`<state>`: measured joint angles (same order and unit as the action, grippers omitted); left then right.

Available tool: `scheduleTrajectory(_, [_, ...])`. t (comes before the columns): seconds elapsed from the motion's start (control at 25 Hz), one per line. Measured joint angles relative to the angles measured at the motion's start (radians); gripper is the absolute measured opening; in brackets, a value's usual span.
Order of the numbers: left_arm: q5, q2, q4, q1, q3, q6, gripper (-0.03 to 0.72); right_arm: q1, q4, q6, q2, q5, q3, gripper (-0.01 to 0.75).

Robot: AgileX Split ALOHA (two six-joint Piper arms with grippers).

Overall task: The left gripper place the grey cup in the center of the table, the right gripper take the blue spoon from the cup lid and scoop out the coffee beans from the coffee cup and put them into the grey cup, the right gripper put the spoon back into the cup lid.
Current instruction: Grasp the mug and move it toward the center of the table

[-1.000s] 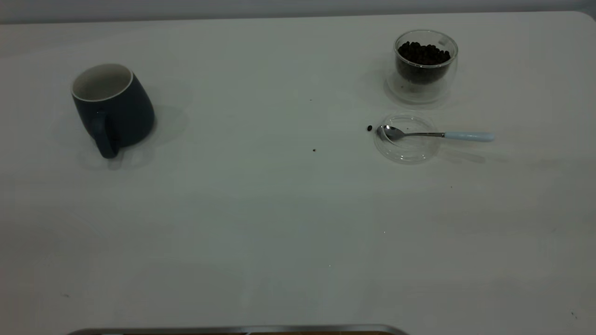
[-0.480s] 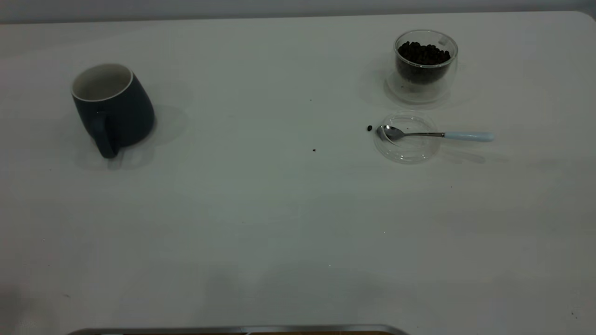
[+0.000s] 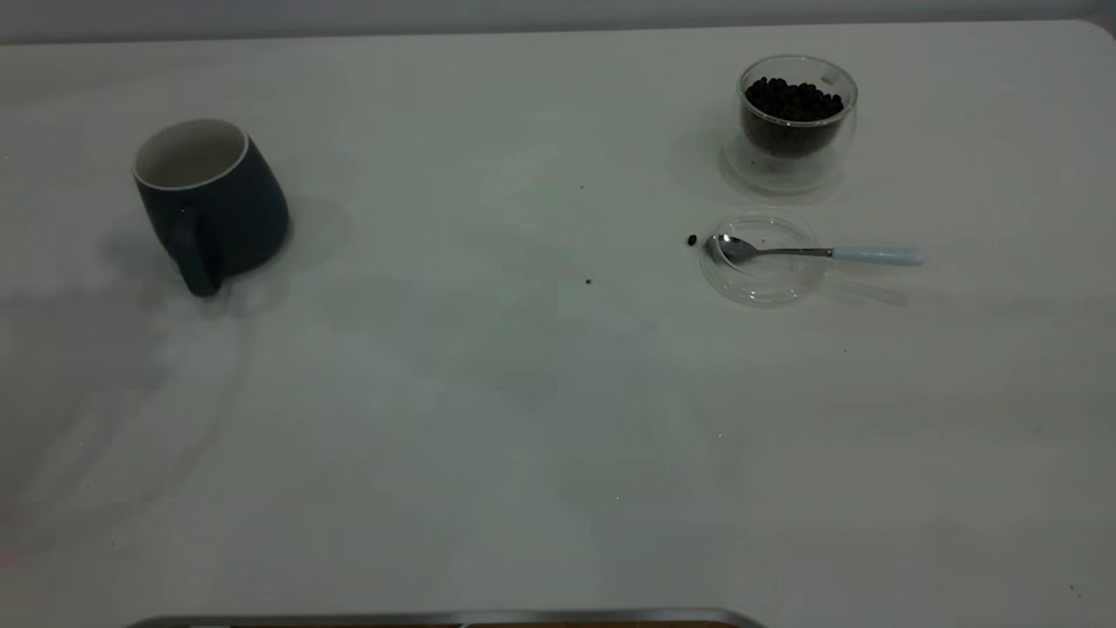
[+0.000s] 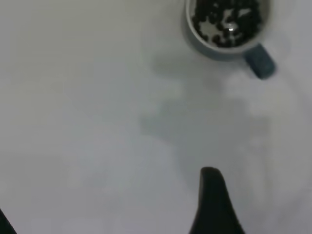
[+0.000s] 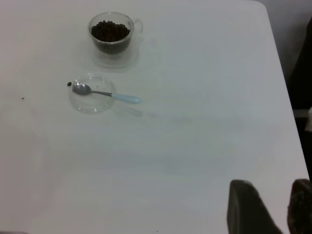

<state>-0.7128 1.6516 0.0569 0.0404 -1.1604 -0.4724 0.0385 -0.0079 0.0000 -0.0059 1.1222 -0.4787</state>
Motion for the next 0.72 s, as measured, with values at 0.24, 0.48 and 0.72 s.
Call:
scheduleTrajectory(0.24, [0.021, 0.308, 0.033, 0.0, -0.23, -0.146, 0.567, 0.0, 0.0, 0.0, 0.0, 0.0, 0.0, 0.24])
scheduleTrajectory(0.48, [0.035, 0.48, 0.039, 0.0, -0.296, -0.441, 0.567, 0.0, 0.0, 0.0, 0.0, 0.0, 0.0, 0.24])
scheduleTrajectory(0.72, [0.11, 0.543, 0.079, 0.0, -0.299, -0.597, 0.567, 0.0, 0.0, 0.0, 0.0, 0.0, 0.0, 0.24])
